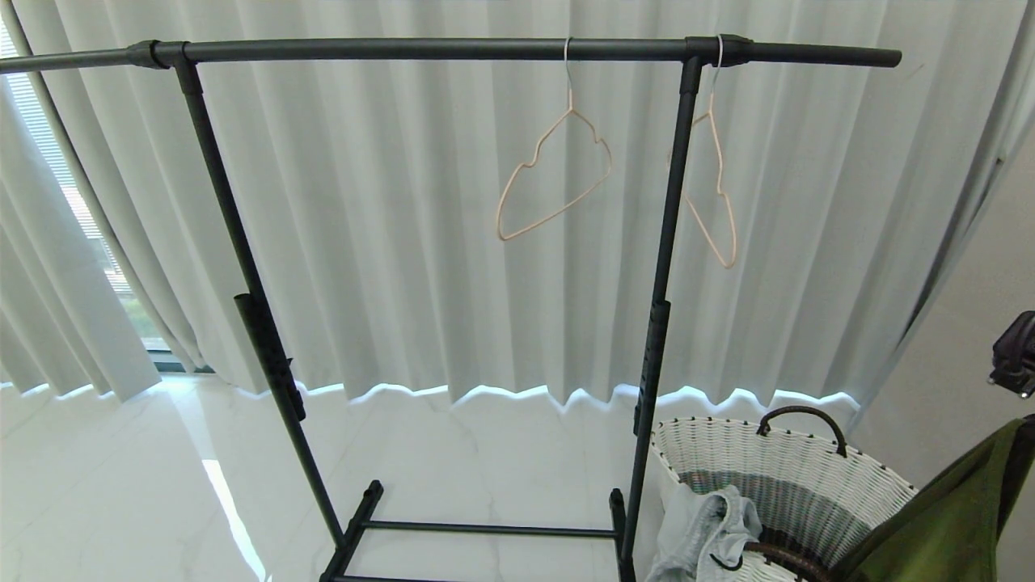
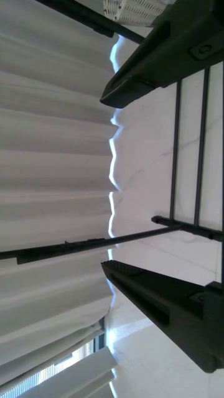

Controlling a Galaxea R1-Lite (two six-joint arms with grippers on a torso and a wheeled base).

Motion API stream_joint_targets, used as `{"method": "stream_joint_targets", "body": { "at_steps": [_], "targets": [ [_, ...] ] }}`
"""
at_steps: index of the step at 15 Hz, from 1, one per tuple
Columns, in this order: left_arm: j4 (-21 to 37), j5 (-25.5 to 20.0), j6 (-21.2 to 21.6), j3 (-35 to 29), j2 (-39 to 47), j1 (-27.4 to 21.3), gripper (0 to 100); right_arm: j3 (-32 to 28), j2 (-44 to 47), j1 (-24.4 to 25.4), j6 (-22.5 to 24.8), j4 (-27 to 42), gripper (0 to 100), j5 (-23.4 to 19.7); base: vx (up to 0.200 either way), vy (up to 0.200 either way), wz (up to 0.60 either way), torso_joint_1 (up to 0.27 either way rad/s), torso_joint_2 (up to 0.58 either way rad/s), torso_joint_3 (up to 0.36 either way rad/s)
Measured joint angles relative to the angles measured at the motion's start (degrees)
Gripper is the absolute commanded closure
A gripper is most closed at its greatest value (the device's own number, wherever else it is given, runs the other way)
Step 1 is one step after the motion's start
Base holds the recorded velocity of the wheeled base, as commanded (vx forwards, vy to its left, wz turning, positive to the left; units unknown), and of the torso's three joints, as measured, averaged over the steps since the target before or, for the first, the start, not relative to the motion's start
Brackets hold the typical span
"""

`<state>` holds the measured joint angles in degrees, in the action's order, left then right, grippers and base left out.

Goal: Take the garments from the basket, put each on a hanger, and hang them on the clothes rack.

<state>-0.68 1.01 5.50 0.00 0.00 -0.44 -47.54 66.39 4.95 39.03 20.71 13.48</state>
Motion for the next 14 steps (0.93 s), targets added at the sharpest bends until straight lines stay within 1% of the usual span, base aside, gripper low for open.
{"method": "stream_joint_targets", "body": {
  "at_steps": [1, 7, 14],
  "targets": [
    [0.02, 0.0, 0.05, 0.0, 0.0, 0.0, 0, 0.0, -0.18, 0.0, 0.0, -0.02, 100, 0.0, -0.2, 0.0, 0.0, 0.007, 0.01, -0.002],
    [0.02, -0.04, 0.05, 0.0, 0.0, 0.0, 0, 0.11, -0.07, 0.06, 0.05, -0.11, 100, -0.05, -0.2, 0.2, 0.0, 0.002, 0.0, 0.002],
    [0.0, -0.04, 0.05, 0.0, 0.0, -0.02, 0, 0.06, 0.32, 0.0, -0.01, -0.3, 100, -0.02, 0.0, 0.0, 0.0, 0.0, 0.0, 0.0]
  ]
}}
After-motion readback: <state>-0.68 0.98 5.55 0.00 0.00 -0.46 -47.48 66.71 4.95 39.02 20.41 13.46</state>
